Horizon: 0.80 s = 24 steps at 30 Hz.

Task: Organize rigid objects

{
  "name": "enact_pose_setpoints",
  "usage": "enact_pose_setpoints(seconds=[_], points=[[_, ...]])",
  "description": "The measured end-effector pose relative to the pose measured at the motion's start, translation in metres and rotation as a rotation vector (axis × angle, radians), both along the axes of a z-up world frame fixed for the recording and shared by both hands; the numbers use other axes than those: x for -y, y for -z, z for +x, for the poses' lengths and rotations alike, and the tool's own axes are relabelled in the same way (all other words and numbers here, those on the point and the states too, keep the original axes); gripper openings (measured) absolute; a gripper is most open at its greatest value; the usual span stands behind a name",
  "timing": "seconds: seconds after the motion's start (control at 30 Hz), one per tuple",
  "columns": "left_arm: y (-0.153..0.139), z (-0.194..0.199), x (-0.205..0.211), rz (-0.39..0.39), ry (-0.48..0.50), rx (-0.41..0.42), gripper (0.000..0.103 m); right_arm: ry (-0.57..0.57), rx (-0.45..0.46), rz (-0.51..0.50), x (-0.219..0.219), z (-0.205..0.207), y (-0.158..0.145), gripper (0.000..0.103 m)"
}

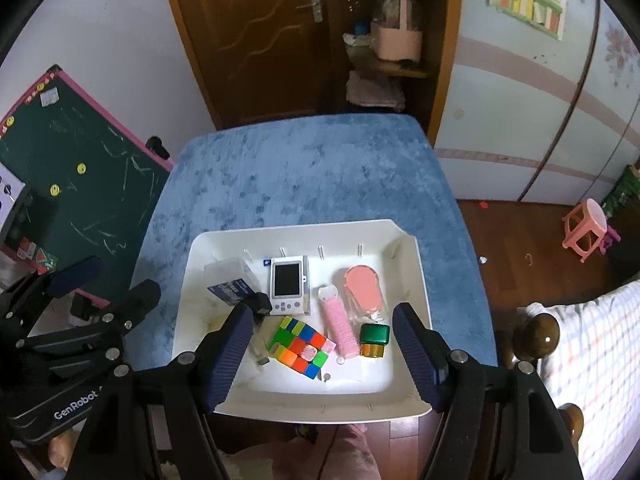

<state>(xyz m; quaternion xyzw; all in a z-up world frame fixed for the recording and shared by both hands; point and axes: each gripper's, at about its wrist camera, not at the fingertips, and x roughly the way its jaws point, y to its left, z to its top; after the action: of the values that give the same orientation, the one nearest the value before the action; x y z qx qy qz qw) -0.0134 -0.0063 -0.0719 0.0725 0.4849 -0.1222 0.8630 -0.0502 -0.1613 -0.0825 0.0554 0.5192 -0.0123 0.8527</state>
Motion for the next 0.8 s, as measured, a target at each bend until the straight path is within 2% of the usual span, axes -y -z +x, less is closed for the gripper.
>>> enact_pose_setpoints(seconds=[0.3,0.4,0.5,0.8], points=[[-0.021,0.0,0.002,-0.015,-0.106,0.028,0.079,0.019,0.074,-0.036,0.007,-0.001,-0.031,0.08],[-0.028,-0.001,0.003,-0.033,-0.13,0.025,0.079,0.013,0.087,-0.05,0.012,0.0,-0.039,0.08],[-0.032,-0.003,0.005,-0.017,-0.155,0.046,0.079,-0.001,0.089,-0.039,0.016,0.0,-0.046,0.08],[-0.038,-0.004,0.002,-0.008,-0.193,0.029,0.079,-0.019,0.123,-0.052,0.014,0.0,-0.059,0.08]])
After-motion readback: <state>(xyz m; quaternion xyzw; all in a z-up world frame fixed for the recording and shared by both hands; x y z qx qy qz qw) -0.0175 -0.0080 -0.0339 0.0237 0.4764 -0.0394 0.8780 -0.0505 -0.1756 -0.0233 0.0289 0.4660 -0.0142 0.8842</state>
